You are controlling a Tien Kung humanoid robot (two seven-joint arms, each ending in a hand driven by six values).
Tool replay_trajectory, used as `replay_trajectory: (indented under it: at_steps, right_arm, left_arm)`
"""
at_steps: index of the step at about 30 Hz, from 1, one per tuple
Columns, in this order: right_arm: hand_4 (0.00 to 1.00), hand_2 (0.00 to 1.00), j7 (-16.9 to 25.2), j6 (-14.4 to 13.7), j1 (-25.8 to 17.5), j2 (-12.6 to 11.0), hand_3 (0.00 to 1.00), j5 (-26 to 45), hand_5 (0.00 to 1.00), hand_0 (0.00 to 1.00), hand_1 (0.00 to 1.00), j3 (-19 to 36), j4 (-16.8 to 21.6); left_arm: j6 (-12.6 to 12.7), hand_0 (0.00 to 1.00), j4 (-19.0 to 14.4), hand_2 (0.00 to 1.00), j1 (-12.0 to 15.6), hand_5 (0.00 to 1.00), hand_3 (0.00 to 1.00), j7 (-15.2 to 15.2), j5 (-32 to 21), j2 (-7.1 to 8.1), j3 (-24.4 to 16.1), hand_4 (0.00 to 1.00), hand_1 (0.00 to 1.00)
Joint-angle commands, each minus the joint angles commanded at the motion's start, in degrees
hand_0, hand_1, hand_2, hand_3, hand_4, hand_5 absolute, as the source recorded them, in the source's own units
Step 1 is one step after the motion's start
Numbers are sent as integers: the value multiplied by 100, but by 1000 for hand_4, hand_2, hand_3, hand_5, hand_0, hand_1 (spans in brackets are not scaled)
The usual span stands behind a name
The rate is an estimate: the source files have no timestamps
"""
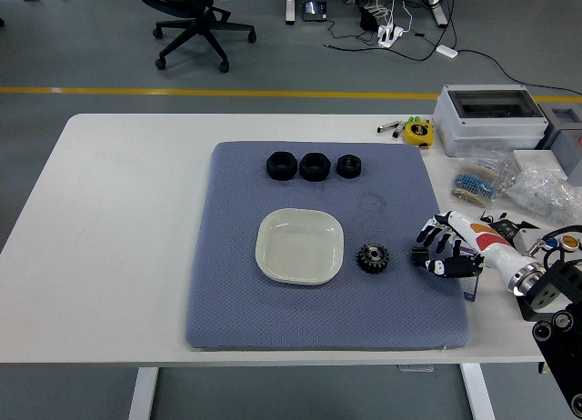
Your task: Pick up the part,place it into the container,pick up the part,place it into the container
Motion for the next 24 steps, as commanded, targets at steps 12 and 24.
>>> replay_trajectory:
  at_steps: [12, 24]
  right_arm:
    - [835, 474, -25, 84, -14, 4, 516, -162, 138, 229, 382, -10, 109]
    - [972, 539, 39, 38, 11, 11, 597, -575, 261, 309, 437, -37, 145]
  left_arm:
    - [9, 689, 0, 683, -11, 599, 568, -5, -25, -1, 18, 640, 679]
    - [-1, 689, -5, 683, -11, 600, 569, -3, -24, 5, 25, 642, 679]
